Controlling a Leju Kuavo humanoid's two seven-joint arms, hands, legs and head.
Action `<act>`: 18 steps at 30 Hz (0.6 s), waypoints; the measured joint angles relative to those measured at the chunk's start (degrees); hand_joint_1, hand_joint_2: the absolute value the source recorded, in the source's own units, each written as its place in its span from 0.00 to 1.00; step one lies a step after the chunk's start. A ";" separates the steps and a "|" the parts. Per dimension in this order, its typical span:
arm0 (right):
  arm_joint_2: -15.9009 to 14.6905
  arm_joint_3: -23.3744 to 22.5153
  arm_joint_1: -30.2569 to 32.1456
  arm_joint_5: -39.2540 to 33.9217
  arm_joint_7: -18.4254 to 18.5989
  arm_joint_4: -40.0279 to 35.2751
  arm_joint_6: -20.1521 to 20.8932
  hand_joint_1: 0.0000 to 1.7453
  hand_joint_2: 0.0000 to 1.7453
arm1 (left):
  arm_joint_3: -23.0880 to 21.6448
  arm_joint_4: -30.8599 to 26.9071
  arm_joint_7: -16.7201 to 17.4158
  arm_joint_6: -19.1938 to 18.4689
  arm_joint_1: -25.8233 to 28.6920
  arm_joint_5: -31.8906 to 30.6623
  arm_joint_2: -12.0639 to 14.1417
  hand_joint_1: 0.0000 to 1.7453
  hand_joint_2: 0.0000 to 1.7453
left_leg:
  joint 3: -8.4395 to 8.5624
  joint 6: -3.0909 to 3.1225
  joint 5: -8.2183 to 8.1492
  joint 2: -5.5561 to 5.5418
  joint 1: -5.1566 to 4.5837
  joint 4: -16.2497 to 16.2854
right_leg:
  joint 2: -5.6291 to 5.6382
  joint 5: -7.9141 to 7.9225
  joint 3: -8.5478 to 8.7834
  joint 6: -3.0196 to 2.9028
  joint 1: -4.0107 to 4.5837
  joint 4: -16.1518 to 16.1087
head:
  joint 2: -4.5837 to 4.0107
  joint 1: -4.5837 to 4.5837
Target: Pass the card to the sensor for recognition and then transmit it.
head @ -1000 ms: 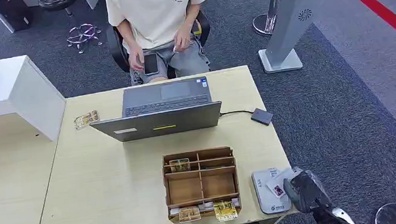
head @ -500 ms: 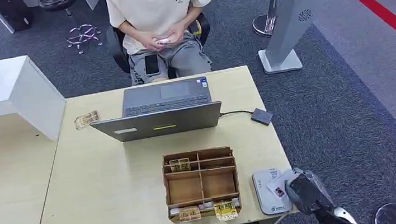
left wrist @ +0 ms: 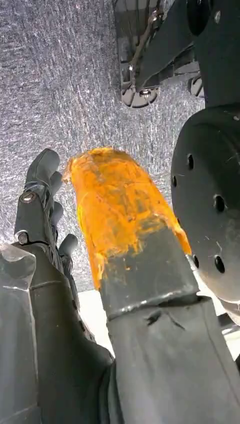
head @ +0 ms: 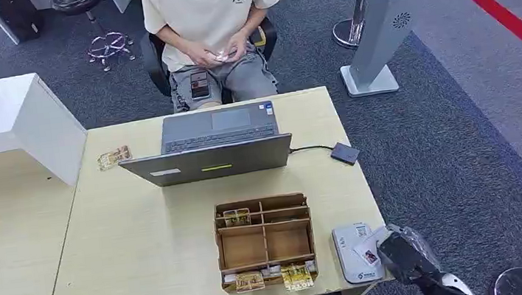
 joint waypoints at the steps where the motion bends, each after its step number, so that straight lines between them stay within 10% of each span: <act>1: 0.26 -0.04 0.03 -0.88 -0.63 -0.24 -1.05 1.00 1.00 | 0.00 0.00 -0.07 0.00 -0.01 0.13 -0.11 0.00 0.00 | -0.01 0.00 0.00 0.00 0.00 0.00 | 0.00 0.00 0.00 0.00 0.00 0.00 | 0.00 0.00; 18: 13.29 -5.27 2.54 -13.75 -13.39 -20.90 -22.35 1.00 1.00 | 0.48 0.00 0.24 0.66 0.00 -0.42 -1.88 0.00 0.00 | -0.09 -0.01 0.00 -0.01 0.00 -0.01 | -0.03 -0.02 -0.07 -0.01 0.00 0.01 | 0.00 0.00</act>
